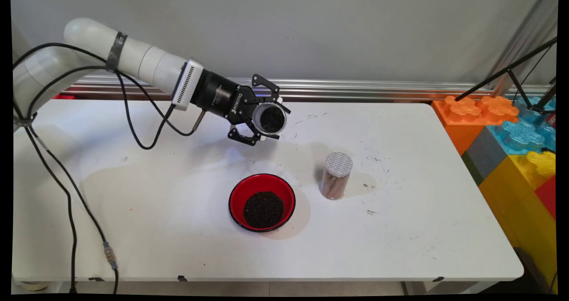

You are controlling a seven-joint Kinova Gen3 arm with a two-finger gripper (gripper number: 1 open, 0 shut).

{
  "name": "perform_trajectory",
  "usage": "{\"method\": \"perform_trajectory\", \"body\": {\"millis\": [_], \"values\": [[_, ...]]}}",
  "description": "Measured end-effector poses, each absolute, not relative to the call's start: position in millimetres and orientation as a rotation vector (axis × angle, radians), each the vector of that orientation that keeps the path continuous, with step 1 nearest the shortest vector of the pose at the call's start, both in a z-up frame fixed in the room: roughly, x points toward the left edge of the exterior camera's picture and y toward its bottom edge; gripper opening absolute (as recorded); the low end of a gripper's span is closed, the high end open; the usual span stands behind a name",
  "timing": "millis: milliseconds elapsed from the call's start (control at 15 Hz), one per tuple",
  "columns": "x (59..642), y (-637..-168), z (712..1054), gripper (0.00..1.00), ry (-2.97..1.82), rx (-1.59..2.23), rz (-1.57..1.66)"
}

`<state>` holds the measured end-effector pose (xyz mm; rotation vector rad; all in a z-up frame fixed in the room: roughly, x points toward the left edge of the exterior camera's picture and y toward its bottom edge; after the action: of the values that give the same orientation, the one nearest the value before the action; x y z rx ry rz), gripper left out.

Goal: Pour the black seasoning powder in the red bowl

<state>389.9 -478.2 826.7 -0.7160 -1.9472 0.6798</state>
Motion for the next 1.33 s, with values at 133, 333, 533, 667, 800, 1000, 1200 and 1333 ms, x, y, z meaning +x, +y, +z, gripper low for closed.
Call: {"method": "perform_trajectory", "body": {"millis": [133,333,533,667,800,1000,1200,1333], "values": [[388.8,-477.9,825.8,0.00,-1.944,-0.743,0.692],[387.8,-477.6,823.6,0.00,-1.941,-0.793,0.719],[387.2,-477.7,820.8,0.00,-1.939,-0.845,0.742],[387.0,-477.7,819.2,0.00,-1.938,-0.872,0.753],[386.6,-477.3,817.5,0.00,-1.937,-0.900,0.762],[385.5,-476.1,813.3,0.00,-1.932,-0.959,0.778],[384.1,-474.6,809.4,0.00,-1.927,-1.009,0.791],[383.2,-473.2,806.6,0.00,-1.922,-1.047,0.801]]}}
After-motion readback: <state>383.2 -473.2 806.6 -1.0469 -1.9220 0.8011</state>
